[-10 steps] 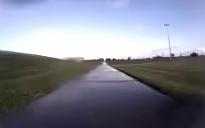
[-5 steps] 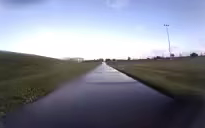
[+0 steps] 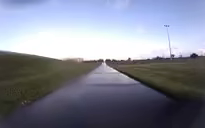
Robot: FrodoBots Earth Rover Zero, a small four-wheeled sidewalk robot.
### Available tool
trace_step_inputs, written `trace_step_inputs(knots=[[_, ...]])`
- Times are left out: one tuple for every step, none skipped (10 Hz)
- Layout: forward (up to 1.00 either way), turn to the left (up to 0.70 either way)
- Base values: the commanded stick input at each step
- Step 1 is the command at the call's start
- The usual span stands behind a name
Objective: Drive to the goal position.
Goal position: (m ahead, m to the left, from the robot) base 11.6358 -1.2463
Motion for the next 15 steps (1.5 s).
trace_step_inputs(knots=[[0.45,0.0],[0.45,0.0],[0.45,0.0],[0.45,0.0],[0.45,0.0],[0.45,0.0],[0.45,0.0],[0.45,0.0],[0.45,0.0],[0.45,0.0],[0.45,0.0],[0.45,0.0],[0.45,0.0],[0.45,0.0],[0.45,0.0]])
